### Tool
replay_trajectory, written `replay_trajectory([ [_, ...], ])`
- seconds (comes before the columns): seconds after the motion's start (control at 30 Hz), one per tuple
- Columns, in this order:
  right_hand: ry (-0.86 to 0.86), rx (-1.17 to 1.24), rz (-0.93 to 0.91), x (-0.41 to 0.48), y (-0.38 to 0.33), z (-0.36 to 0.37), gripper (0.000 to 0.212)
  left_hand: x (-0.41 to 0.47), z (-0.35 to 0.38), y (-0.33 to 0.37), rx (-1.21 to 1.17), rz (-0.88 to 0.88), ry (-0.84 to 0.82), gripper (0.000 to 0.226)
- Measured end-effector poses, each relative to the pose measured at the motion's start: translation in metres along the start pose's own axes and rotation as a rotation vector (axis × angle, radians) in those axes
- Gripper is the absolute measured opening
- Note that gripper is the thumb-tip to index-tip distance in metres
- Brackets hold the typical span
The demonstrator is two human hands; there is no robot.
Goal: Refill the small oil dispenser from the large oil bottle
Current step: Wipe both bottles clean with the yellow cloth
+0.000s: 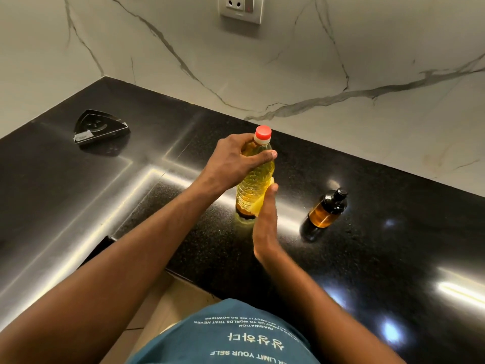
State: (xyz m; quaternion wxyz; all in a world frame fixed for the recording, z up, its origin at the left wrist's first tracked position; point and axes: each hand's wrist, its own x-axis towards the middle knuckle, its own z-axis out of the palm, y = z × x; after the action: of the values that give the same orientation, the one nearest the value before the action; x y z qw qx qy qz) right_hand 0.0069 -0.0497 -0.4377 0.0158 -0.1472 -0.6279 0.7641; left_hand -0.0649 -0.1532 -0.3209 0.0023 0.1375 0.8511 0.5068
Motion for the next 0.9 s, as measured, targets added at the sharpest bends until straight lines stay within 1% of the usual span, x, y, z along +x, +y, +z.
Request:
replay_trajectory([
  [0.1, -0.036, -0.038, -0.054, -0.019, 0.011, 0.001, 0.091, 0.001, 0.001, 0.000, -0.001, 0.006, -0.007, 0.038],
  [0.17, -0.007, -0.090, -0.060, -0.010, 0.014, 0.002, 0.095, 0.001, 0.000, -0.001, -0.001, 0.008, -0.011, 0.038],
  [0.23, 0.019, -0.096, 0.003, 0.010, 0.010, 0.000, 0.090, 0.001, 0.000, -0.001, 0.004, 0.010, -0.011, 0.038],
  [0.33, 0.035, -0.101, 0.085, 0.040, 0.001, -0.008, 0.067, 0.002, 0.001, -0.002, -0.008, 0.012, -0.013, 0.038],
  [0.4, 0.025, -0.131, 0.123, 0.047, -0.001, -0.010, 0.062, 0.002, 0.001, -0.002, -0.001, 0.012, -0.011, 0.039],
  [0.43, 0.025, -0.140, 0.132, 0.044, -0.002, -0.010, 0.065, 0.002, 0.001, -0.003, 0.000, 0.011, -0.010, 0.039],
  [0.53, 0.042, -0.132, 0.121, 0.024, 0.009, -0.011, 0.094, 0.001, 0.002, -0.003, 0.003, 0.018, -0.006, 0.038],
  [0.57, 0.043, -0.139, 0.127, 0.015, 0.012, -0.012, 0.095, 0.001, 0.002, -0.002, 0.007, 0.022, -0.003, 0.038],
  [0.6, 0.050, -0.144, 0.136, 0.006, 0.014, -0.014, 0.088, 0.001, 0.002, -0.002, 0.009, 0.025, -0.001, 0.038],
  [0.67, 0.059, -0.129, 0.150, -0.004, 0.016, -0.015, 0.066, 0.001, 0.002, -0.001, 0.014, 0.029, -0.002, 0.038],
  [0.7, 0.055, -0.122, 0.154, -0.004, 0.016, -0.015, 0.064, 0.001, 0.002, -0.001, 0.016, 0.030, -0.005, 0.038],
  [0.73, 0.045, -0.125, 0.155, 0.000, 0.014, -0.015, 0.070, 0.002, 0.001, 0.000, 0.015, 0.030, -0.007, 0.038],
  [0.8, 0.023, -0.145, 0.165, 0.015, 0.006, -0.014, 0.091, 0.002, 0.001, 0.000, 0.011, 0.030, -0.008, 0.038],
  [0.83, 0.018, -0.159, 0.171, 0.027, 0.005, -0.016, 0.099, 0.002, 0.001, -0.001, 0.010, 0.031, -0.009, 0.038],
  [0.87, 0.016, -0.179, 0.172, 0.041, 0.007, -0.018, 0.102, 0.001, 0.001, -0.001, 0.009, 0.032, -0.009, 0.038],
  [0.9, 0.004, -0.206, 0.169, 0.055, 0.010, -0.021, 0.100, 0.001, 0.001, -0.001, 0.010, 0.033, -0.008, 0.038],
])
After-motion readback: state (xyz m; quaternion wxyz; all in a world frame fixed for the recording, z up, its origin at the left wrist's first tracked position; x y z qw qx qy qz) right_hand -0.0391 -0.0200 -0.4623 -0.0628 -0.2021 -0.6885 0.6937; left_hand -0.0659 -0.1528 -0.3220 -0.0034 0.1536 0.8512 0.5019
